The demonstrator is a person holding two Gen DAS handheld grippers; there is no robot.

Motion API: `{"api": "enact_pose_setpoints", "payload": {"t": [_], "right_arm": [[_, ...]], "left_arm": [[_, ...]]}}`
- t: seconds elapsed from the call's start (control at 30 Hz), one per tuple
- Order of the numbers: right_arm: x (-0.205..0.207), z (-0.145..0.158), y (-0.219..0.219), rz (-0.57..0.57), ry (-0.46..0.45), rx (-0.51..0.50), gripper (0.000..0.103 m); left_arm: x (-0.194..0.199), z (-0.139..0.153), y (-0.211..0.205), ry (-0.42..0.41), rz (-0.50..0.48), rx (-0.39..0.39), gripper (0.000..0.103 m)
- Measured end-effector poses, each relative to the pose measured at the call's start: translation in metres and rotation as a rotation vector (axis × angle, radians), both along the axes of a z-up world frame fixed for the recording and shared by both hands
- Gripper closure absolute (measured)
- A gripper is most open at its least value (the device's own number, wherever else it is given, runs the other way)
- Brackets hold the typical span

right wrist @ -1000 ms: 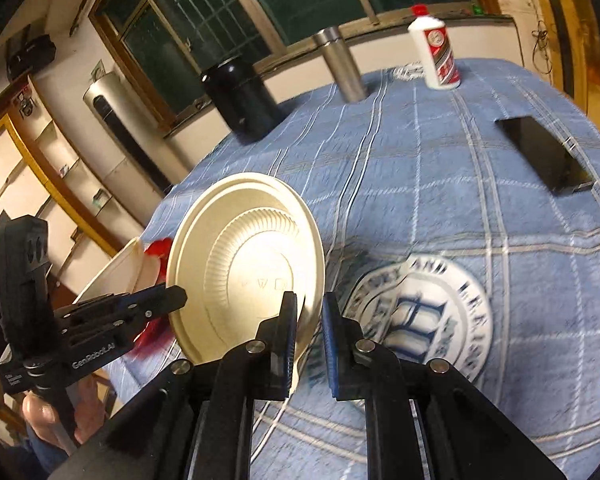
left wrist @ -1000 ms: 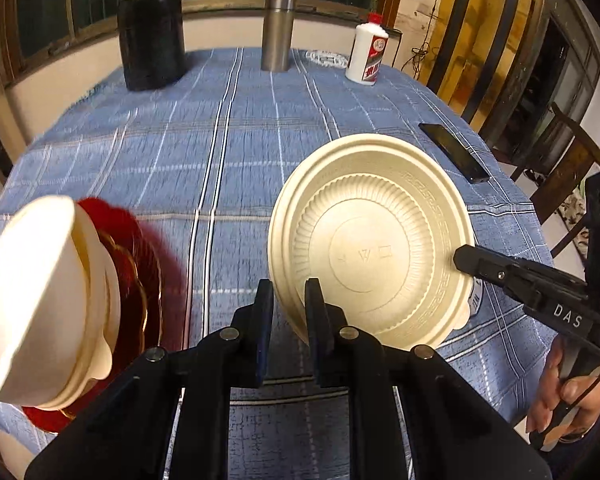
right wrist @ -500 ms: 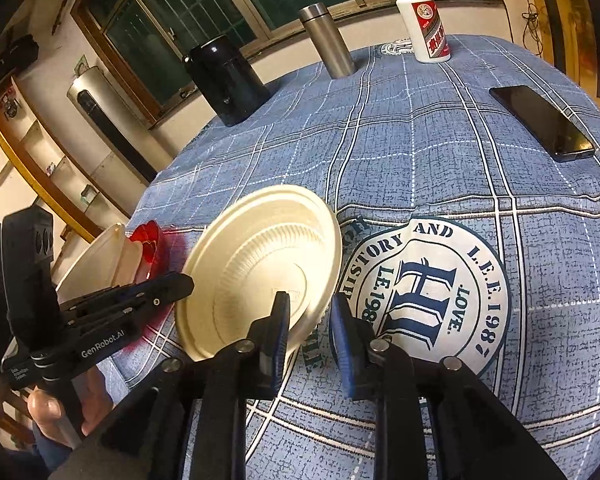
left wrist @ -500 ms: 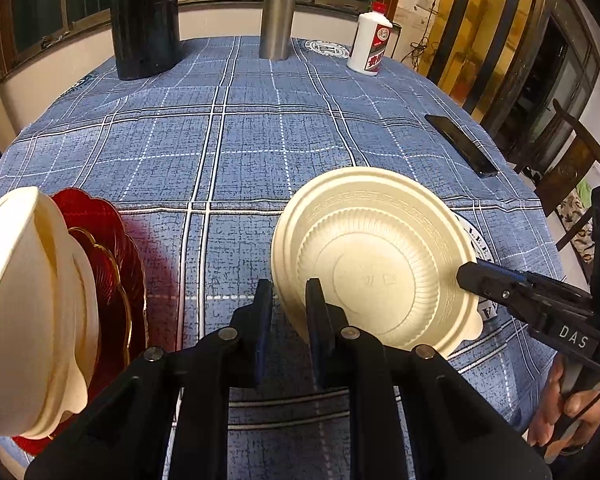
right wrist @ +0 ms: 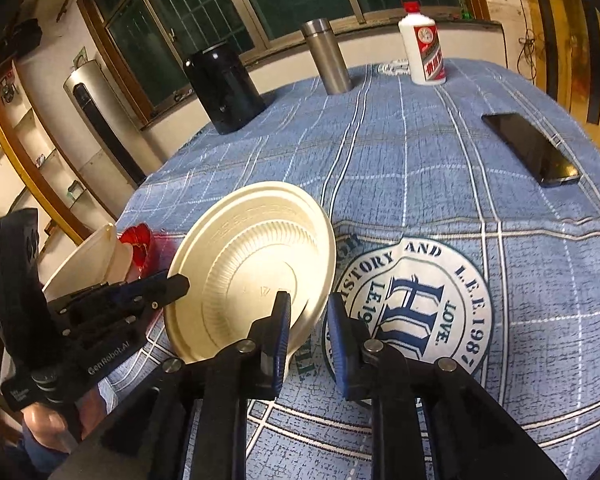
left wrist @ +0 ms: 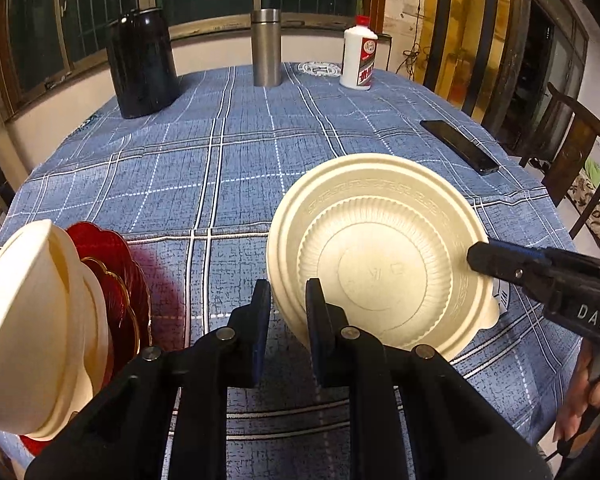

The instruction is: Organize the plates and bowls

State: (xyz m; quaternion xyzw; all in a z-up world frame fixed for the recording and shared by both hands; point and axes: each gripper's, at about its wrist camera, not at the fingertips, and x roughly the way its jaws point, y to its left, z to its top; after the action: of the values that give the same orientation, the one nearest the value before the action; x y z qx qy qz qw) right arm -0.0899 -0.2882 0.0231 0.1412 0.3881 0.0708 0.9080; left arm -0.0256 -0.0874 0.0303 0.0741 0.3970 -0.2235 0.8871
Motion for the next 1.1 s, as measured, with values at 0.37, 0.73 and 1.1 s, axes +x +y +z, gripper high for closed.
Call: {"api": "enact_pose_setpoints", "payload": {"t": [0.37, 0.73, 1.1], "right_arm": [[-0.001, 0.010, 0.010, 0.013, -0.024, -0.014, 0.084], [-0.005, 0.027, 0.022, 0.042, -0.056, -0.028, 0.084], [-0.003, 0.054, 0.054, 0.085, -0.119, -0.116, 0.084]], "left_arm": [[-0.007, 0.011, 0.010, -0.050, 0.018, -0.009, 0.089], [-0.013, 0.029, 0.024, -0.093, 0.046, -0.038, 0.089], [-0.014, 0.051, 0.048, -0.154, 0.109, -0.072, 0.089]]}}
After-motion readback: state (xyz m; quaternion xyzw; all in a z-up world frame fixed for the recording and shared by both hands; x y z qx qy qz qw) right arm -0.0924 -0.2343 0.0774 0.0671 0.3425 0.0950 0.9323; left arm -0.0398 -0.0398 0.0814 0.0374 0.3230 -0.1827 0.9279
